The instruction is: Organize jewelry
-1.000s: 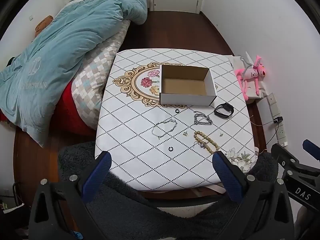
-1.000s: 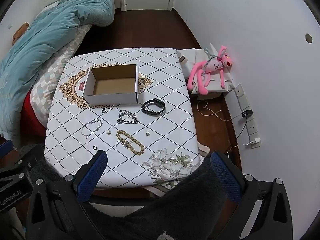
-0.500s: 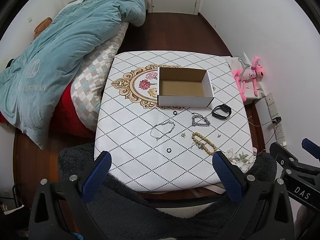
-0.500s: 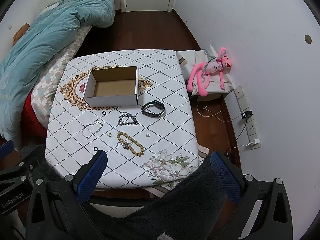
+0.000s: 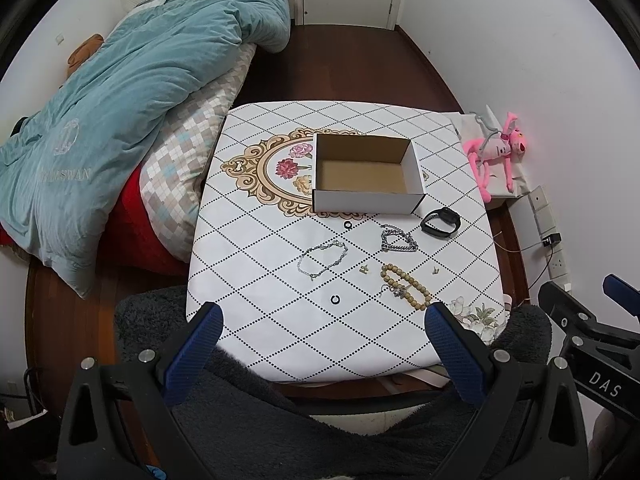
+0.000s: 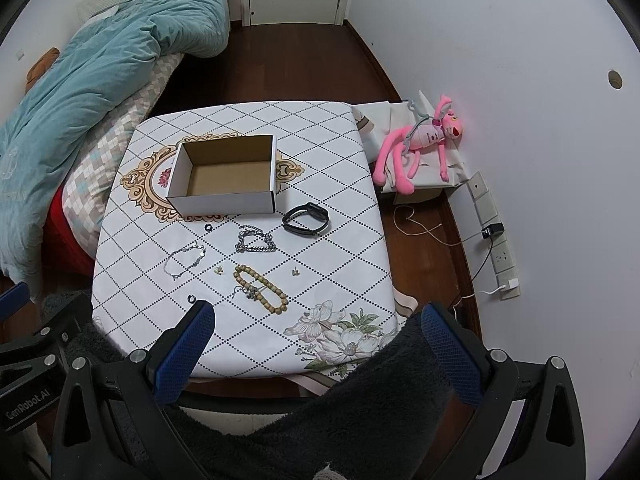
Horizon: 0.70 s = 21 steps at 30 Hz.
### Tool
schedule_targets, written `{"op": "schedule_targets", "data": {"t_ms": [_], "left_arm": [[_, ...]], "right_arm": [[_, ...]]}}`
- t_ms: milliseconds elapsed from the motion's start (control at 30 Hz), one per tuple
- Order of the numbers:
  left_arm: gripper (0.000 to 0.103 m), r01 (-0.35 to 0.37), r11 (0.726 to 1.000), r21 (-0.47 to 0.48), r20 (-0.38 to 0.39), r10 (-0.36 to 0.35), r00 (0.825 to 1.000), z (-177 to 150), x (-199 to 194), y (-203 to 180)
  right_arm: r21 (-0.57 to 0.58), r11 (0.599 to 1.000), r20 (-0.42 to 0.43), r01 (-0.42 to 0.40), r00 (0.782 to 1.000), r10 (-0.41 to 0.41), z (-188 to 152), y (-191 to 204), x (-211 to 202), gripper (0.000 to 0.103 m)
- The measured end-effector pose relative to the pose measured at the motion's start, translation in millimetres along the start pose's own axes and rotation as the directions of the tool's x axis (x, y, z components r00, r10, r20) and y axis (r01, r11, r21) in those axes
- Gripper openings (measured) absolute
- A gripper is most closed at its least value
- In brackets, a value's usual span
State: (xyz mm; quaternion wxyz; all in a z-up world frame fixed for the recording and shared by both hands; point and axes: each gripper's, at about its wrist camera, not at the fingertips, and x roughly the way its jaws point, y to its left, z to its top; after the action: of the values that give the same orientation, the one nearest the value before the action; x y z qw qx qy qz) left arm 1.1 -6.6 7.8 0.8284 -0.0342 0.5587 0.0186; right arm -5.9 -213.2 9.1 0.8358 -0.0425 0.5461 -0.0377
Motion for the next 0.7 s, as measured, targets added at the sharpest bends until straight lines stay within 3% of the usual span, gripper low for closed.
{"op": "schedule_targets", "data": {"t_ms": [700], "left_arm": [[0.103,0.004,1.000,-0.003,0.000,-0.004,1.000,-0.8,-1.5,-4.4]], "right_arm": [[0.001,1.000,0.001,0.001,1.000,-0.001,3.5,-1.7,-4.2,0.103]]}}
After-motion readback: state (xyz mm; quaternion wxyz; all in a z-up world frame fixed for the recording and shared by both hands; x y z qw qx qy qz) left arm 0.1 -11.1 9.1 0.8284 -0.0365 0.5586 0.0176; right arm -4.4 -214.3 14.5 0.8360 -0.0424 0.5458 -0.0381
